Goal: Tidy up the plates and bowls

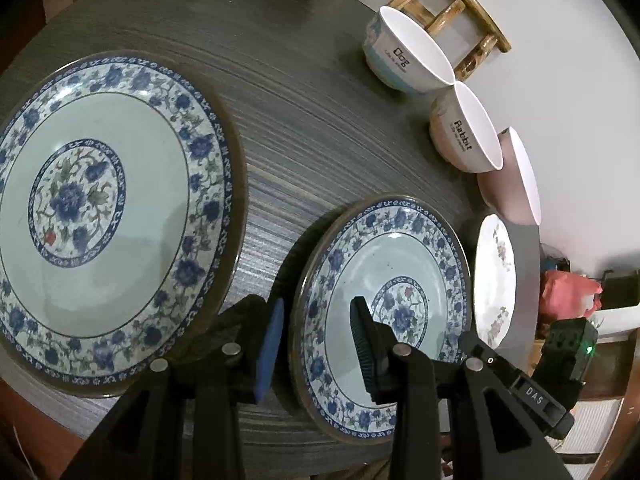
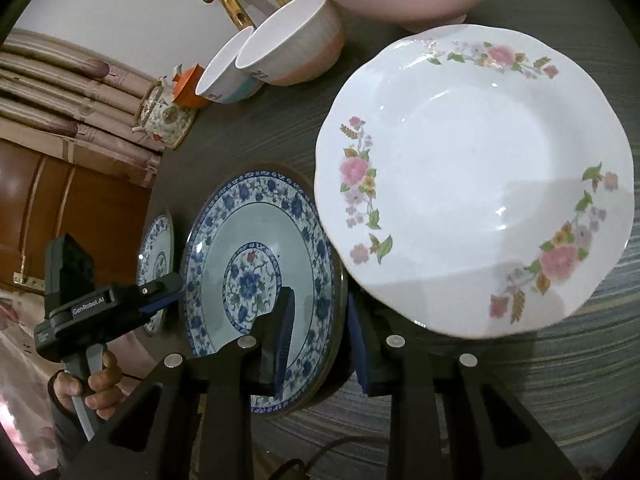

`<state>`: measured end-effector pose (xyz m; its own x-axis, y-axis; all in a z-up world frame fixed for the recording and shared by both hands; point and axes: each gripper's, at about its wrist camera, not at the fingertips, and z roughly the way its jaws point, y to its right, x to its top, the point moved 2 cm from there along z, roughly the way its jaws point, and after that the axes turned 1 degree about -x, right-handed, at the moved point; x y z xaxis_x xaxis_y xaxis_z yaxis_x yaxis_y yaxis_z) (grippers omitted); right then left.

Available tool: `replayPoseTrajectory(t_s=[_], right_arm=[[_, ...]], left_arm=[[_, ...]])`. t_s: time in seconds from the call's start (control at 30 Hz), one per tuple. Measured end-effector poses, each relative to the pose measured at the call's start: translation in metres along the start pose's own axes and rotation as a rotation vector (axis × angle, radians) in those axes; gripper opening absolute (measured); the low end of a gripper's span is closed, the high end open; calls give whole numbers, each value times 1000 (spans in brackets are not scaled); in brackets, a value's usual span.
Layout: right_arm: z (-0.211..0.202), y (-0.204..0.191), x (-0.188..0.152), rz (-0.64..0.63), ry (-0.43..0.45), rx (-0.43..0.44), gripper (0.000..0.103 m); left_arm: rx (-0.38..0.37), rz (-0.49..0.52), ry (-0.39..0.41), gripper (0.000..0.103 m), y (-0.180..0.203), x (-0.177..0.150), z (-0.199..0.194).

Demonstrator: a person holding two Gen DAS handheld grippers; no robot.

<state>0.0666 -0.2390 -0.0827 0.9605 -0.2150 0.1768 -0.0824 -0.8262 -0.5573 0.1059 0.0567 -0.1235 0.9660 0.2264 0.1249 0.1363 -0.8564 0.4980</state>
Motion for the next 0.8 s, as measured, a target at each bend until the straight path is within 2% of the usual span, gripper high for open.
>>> replayPoseTrajectory(t_s=[0.43,0.5,0.63,0.8], right_arm=[[3,2,3,-14,5,11,18],[3,2,3,-25,4,5,18],[3,0,2,-48,11,-25,13],[2,-6,-1,-78,24,-61,13]], left_arm=[[-10,40,-38,32,3,-3,14],[7,54,-32,31,5,-3,15],[64,91,-14,17,8,-3,16],[89,124,6,19,13,-7,16]])
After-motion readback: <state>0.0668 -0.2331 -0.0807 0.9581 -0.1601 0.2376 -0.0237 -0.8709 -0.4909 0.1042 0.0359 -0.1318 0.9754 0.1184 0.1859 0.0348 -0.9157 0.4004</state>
